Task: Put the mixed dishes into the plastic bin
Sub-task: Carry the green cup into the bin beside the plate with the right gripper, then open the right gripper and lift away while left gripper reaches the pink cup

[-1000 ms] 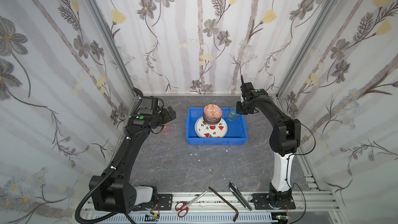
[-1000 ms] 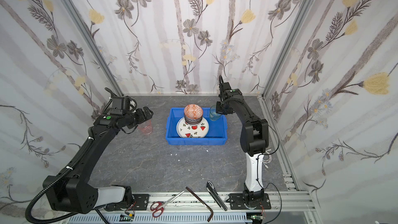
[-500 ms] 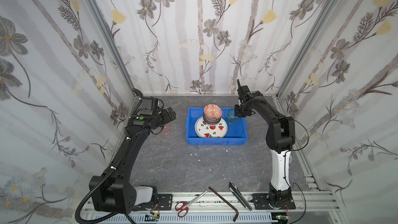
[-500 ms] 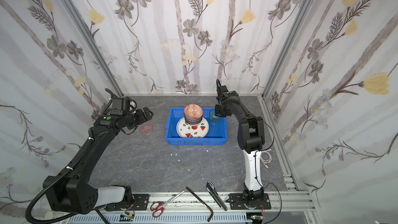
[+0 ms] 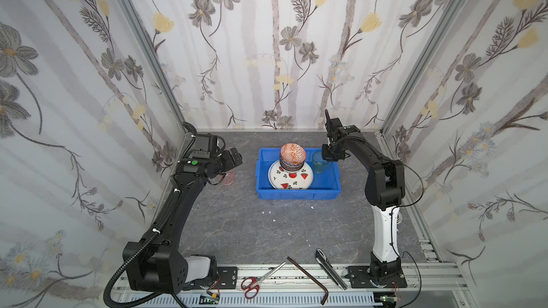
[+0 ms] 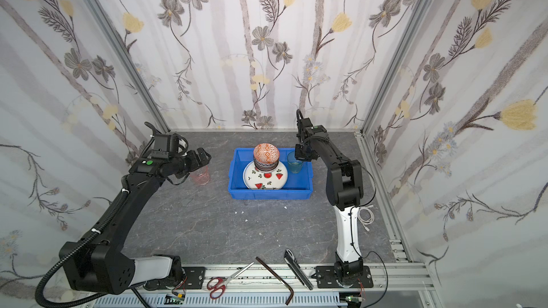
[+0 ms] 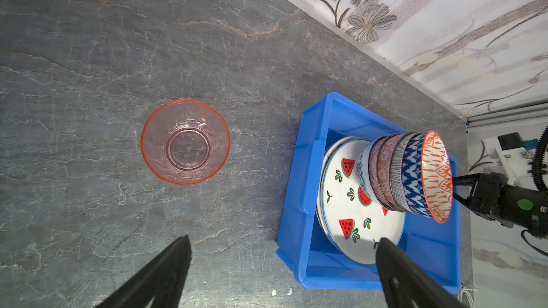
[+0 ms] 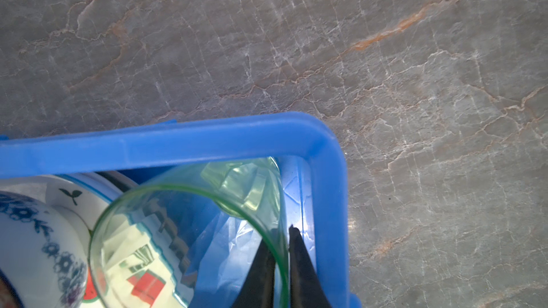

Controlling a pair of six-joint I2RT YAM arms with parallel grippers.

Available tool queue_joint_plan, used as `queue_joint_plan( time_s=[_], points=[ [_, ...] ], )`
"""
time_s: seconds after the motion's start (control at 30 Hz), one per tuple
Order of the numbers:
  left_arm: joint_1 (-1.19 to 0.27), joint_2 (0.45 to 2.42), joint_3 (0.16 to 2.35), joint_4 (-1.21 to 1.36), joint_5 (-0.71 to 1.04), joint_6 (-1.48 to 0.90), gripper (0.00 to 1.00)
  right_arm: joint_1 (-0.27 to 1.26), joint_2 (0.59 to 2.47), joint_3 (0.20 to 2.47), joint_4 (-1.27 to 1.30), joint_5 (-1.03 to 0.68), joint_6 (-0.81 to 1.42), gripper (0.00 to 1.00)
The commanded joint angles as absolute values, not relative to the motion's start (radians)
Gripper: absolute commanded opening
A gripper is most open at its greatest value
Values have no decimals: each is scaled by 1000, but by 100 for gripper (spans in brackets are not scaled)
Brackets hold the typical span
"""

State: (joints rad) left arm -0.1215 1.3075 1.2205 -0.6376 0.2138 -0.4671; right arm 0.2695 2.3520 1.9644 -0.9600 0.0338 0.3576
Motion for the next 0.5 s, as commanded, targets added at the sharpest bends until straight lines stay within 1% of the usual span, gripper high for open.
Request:
queue_joint_plan(
  time_s=[0.0, 0.3, 0.47],
  points=[
    [-118, 1302, 1218, -617, 216, -460, 100, 272, 2357, 1974, -935, 50, 362, 15],
    [-112, 1301, 1216, -617, 216, -464, 100, 272, 2301, 1992, -952, 51, 360, 18],
    [-103, 1294, 1213, -618, 211, -474, 100, 273, 2246, 1996, -967, 51, 358, 23]
  ],
)
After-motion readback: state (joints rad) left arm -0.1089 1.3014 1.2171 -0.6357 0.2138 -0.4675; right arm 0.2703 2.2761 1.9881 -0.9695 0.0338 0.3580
